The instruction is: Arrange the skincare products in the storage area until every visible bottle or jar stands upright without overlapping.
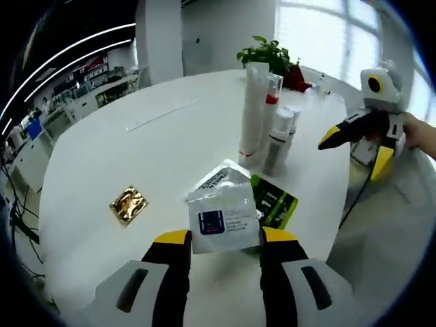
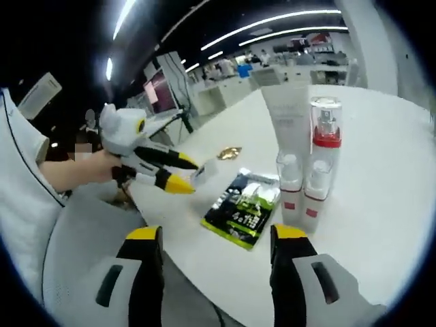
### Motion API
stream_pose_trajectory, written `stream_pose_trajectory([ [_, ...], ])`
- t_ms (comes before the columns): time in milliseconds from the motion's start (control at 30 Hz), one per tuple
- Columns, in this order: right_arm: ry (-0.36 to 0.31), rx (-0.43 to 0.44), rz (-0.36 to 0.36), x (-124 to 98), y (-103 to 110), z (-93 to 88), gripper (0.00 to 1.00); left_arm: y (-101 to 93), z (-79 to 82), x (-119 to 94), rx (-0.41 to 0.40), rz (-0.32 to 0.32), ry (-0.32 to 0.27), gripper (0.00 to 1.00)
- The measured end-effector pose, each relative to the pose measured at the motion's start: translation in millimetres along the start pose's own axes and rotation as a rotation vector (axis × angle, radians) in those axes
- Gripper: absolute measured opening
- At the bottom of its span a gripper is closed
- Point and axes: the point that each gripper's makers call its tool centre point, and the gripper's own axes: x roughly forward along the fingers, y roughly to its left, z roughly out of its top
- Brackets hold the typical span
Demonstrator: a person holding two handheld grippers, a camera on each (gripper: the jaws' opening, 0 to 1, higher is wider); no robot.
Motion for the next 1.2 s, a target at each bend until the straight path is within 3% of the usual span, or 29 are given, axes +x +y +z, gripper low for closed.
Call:
stream_pose_trajectory([
  [233, -0.060, 0.023, -0.003, 4, 8, 16.9, 0.45, -16.8, 11.9, -10, 0.021, -0.018, -0.039, 0.38],
  [500, -0.085, 0.092, 0.042, 30, 25, 21.5, 0.42, -33.1, 17.4, -17, 0.042, -0.010, -0.071, 0.38],
  [667, -0.109, 0.162, 0.062, 46, 29, 20.7, 0.36, -43.7, 13.3, -18, 0.043, -0.021, -0.073, 0.38],
  [767, -0.152, 0.254, 0.097, 46, 33, 26.0, 0.34, -49.7, 12.1, -19, 0.040, -0.037, -0.070, 0.38],
  [900, -0.160, 0.256, 0.082, 43, 27, 25.9, 0.24, -57.8, 17.1, -19, 0.058, -0.051, -0.076, 0.38],
  [1067, -0.164, 0.274, 0.083, 44, 24, 26.4, 0.19, -62.7, 23.1, -17, 0.073, -0.065, -0.087, 0.38],
  [1200, -0.159, 0.267, 0.075, 44, 24, 24.7, 0.06, -64.9, 24.4, -16, 0.075, -0.072, -0.087, 0.38],
])
